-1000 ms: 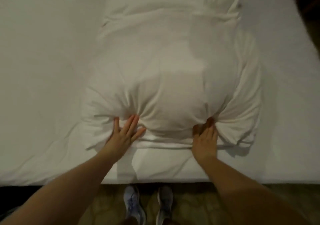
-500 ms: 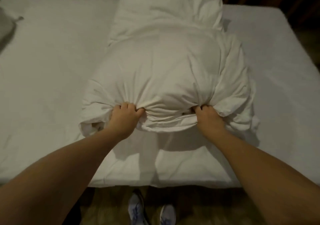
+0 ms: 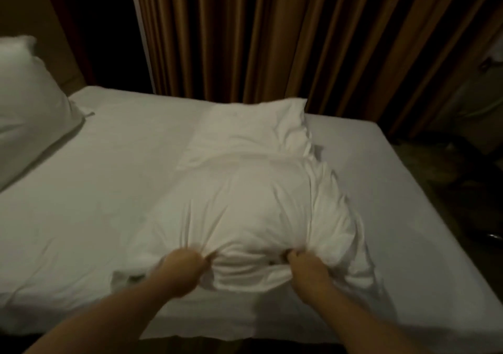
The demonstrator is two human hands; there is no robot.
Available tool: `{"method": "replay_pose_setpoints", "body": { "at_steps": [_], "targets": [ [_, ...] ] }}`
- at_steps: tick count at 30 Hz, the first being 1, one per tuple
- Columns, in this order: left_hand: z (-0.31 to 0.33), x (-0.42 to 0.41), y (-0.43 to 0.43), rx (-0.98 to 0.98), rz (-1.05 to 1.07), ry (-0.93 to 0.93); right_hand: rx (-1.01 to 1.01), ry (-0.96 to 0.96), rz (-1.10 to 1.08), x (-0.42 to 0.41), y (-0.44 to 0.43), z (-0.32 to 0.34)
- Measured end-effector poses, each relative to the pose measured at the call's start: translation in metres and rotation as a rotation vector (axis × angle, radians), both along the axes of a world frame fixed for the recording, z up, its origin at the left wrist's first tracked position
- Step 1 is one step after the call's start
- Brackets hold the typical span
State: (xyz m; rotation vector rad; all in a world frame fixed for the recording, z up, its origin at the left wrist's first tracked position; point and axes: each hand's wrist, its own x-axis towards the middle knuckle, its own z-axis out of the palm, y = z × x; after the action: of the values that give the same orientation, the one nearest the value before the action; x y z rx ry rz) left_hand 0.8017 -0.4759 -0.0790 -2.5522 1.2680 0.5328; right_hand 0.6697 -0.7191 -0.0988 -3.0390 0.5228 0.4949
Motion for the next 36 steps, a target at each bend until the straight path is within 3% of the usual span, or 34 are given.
{"method": "replay_pose_setpoints", "body": {
  "at_steps": [4,12,16,24,28,36],
  "targets": [
    [0.005,-0.061,0.044,-0.029,-0.086,0.008,0.015,0.117,-0.014,-0.063,0.043,0.008],
    [0.03,-0.136,0.111,-0.002,-0.077,-0.02,-0.009,0.053,-0.008,-0.154,0.12,0.06],
    [0.069,-0.166,0.126,-0.023,-0.11,-0.007,0.021,-0.007,0.009,-0.193,0.138,0.094],
    [0.164,-0.195,0.121,0.096,-0.203,0.199,0.001,0.021,0.113,-0.238,0.136,0.185],
    [0.187,-0.178,0.101,0.137,-0.232,0.241,0.016,0.019,0.109,-0.224,0.114,0.199],
    [0.217,-0.068,0.001,-0.061,-0.08,0.098,-0.065,-0.168,0.009,-0.101,0.009,0.201]
  ]
}}
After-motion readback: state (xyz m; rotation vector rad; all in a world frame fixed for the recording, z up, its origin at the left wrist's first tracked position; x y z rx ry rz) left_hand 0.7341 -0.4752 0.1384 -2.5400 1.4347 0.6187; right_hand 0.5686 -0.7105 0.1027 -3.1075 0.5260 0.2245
